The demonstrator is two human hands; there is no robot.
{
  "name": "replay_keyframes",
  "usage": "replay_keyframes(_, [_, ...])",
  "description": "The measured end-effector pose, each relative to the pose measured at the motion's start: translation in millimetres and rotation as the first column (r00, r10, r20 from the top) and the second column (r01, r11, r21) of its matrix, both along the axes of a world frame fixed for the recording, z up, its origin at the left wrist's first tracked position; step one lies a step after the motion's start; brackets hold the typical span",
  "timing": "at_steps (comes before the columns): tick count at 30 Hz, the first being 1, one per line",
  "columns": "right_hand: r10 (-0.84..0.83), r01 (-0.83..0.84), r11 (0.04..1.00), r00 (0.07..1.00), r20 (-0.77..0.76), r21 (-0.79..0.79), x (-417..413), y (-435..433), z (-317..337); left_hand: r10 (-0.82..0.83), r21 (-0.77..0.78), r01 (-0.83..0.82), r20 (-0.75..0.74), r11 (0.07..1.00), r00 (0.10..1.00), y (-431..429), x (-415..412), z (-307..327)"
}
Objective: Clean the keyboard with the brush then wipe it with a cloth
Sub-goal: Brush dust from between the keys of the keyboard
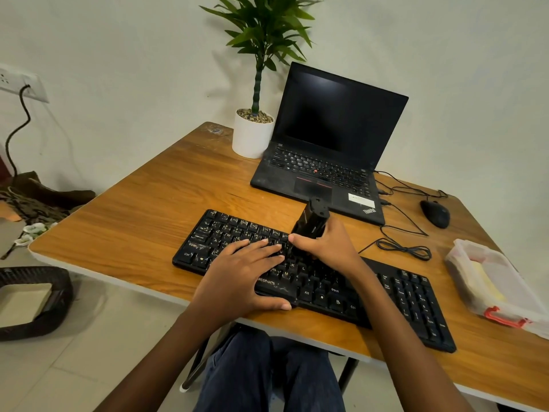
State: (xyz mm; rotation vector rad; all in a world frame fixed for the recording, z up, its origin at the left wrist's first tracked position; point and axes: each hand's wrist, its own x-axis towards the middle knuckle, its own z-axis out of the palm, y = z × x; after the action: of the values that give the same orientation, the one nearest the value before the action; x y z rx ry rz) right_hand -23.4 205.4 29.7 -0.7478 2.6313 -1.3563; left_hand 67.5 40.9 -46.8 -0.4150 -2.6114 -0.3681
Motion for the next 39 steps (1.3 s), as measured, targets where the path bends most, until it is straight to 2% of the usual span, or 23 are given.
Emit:
replay_keyframes(4, [0.089, -0.099, 0.993, 0.986, 0.144, 0.061, 0, 13, 8, 0.003, -0.007, -0.003, 0.011, 1.0, 1.0, 0, 0, 1])
replay_keyframes(10, [0.0, 0.0, 0.999, 1.0, -0.019, 0.041, -1, -3, 7, -0.006, 0.011, 0.006, 0.004, 1.0, 1.0, 0, 1, 1])
replay_keyframes(11, [0.016, -0.016, 0.999, 1.0, -0.005, 0.04, 2, -3, 8, -0.006, 0.01, 0.006, 0.006, 1.0, 1.0, 0, 1, 1])
replay_keyframes(14, [0.107, -0.119, 0.991, 0.98, 0.17, 0.064, 9, 9, 17, 0.001, -0.001, -0.001, 0.016, 1.0, 1.0, 0, 0, 0])
replay_keyframes(16, [0.102, -0.124, 0.987, 0.974, 0.2, 0.098, 7, 17, 22, 0.002, -0.001, -0.002, 0.016, 1.0, 1.0, 0, 0, 0])
replay_keyframes(21, [0.012, -0.013, 0.997, 1.0, 0.016, 0.082, 7, 9, 11, 0.013, -0.021, -0.013, 0.0, 1.0, 1.0, 0, 0, 0])
replay_keyframes(23, [0.064, -0.067, 0.996, 0.996, 0.055, 0.052, 14, 9, 6, 0.015, -0.022, -0.015, 0.003, 1.0, 1.0, 0, 0, -1])
replay_keyframes(25, [0.155, -0.164, 0.985, 0.975, 0.16, 0.046, 20, 14, 7, 0.012, -0.019, -0.012, 0.013, 1.0, 1.0, -1, 0, -1])
replay_keyframes(27, [0.175, -0.191, 0.979, 0.967, 0.188, 0.07, 19, 21, 13, 0.013, -0.022, -0.013, 0.011, 1.0, 1.0, -1, 0, -1])
replay_keyframes(31, [0.018, -0.019, 0.994, 1.0, 0.008, 0.105, 14, 17, 15, 0.015, -0.052, -0.015, -0.004, 0.999, 1.0, -1, -1, 0])
replay_keyframes(33, [0.033, -0.032, 0.995, 0.999, -0.013, 0.094, 21, 11, 11, 0.017, -0.049, -0.017, 0.003, 0.999, 1.0, -1, 0, -1])
replay_keyframes(37, [0.221, -0.232, 0.973, 0.948, 0.228, 0.022, 37, 18, 12, 0.001, -0.025, -0.001, 0.009, 1.0, 1.0, -1, -1, -1])
replay_keyframes(39, [0.201, -0.219, 0.974, 0.953, 0.225, 0.057, 37, 23, 16, 0.001, -0.03, -0.001, 0.009, 1.0, 1.0, -1, -1, -1])
